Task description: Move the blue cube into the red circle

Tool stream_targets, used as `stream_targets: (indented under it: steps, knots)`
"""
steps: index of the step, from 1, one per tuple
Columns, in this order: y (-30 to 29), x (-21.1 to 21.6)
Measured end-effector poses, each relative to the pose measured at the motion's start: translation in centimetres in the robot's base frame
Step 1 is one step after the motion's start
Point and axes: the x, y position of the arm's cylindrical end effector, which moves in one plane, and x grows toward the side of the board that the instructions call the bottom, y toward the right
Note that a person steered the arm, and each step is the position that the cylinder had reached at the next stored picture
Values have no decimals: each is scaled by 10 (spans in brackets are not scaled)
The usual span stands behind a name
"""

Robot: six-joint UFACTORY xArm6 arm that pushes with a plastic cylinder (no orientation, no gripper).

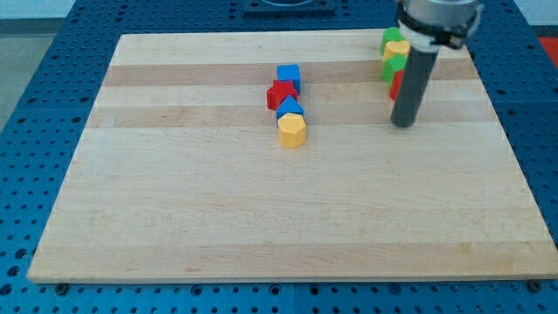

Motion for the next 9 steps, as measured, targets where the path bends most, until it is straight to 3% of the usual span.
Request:
stream_targets:
  steps: [1, 2, 3, 4, 6, 7, 8, 9]
  knots:
    - [-25, 57]
    - [-104, 75]
    - [-209, 63]
    - [-273, 25]
    - [-224, -114]
    - [-182, -138]
    - [-147, -124]
    - [-147, -94]
